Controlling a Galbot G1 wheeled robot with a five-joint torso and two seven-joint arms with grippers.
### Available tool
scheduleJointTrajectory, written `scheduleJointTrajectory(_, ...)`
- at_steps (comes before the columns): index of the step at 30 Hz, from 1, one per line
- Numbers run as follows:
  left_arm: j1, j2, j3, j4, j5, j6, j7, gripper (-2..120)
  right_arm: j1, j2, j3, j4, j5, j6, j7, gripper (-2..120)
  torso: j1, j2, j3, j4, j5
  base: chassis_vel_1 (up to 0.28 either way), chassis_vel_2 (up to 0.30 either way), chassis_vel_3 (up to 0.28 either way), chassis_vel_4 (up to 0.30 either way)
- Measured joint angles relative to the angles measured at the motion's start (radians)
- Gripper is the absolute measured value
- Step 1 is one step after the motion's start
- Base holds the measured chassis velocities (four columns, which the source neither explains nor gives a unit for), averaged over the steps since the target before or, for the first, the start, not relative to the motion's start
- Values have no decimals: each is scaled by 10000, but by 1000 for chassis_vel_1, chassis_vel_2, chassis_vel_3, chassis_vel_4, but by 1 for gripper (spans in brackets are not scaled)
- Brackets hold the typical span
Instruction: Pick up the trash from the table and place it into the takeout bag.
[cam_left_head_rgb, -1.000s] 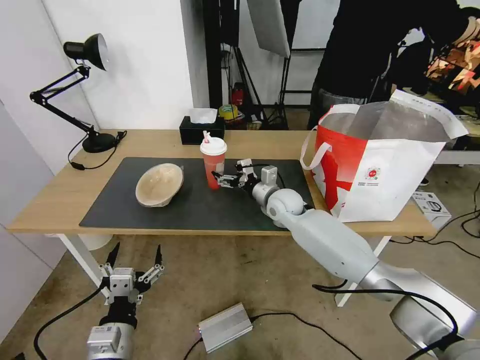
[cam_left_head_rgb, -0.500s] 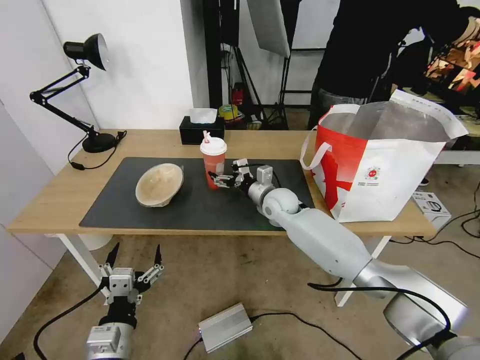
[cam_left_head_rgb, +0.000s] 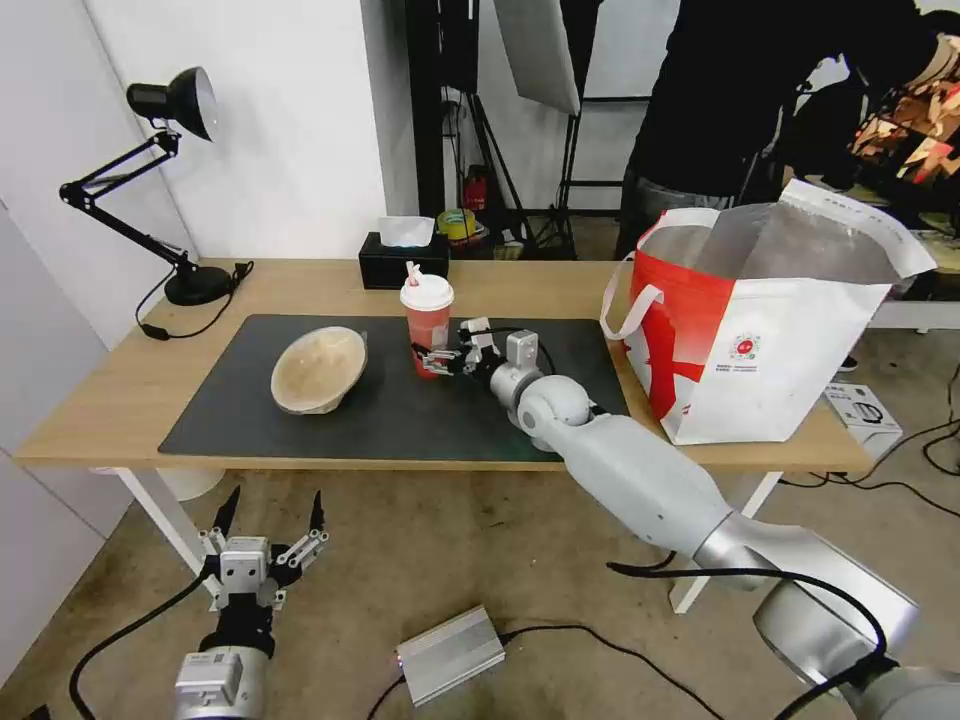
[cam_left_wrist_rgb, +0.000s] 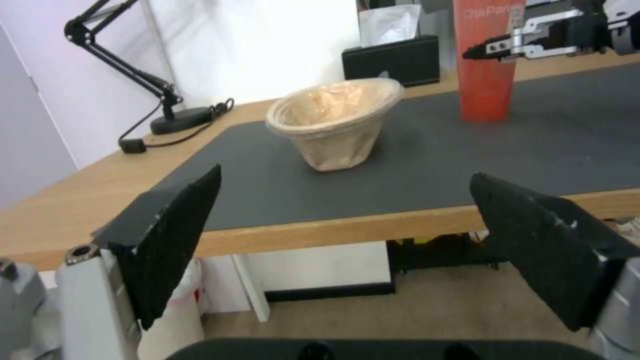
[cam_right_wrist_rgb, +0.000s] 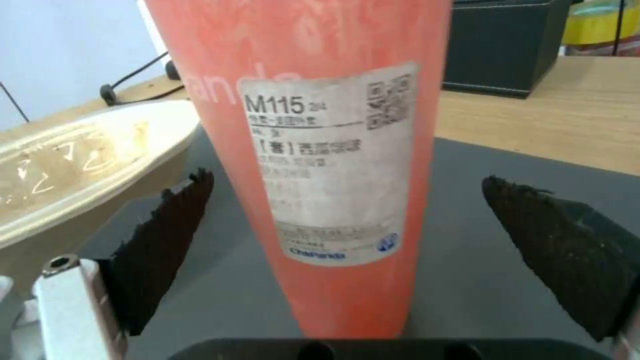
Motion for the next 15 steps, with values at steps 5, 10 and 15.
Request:
scheduleJointTrajectory(5, 23, 2, -1, 0, 0, -13, 0, 100, 87, 180, -16, -264, -45, 63, -87, 100, 0, 0, 0, 0, 0, 0, 0, 0, 0)
scheduleJointTrajectory(10, 30, 1, -3, 9, 0, -36, -1, 100, 145, 387, -21, -505, -109, 113, -152, 100, 0, 0, 0, 0, 0, 0, 0, 0, 0)
scheduleJointTrajectory(15, 36, -2, -3, 40, 0, -73, -1, 100, 199, 587, 34, -802, -215, 184, -203, 100, 0, 0, 0, 0, 0, 0, 0, 0, 0)
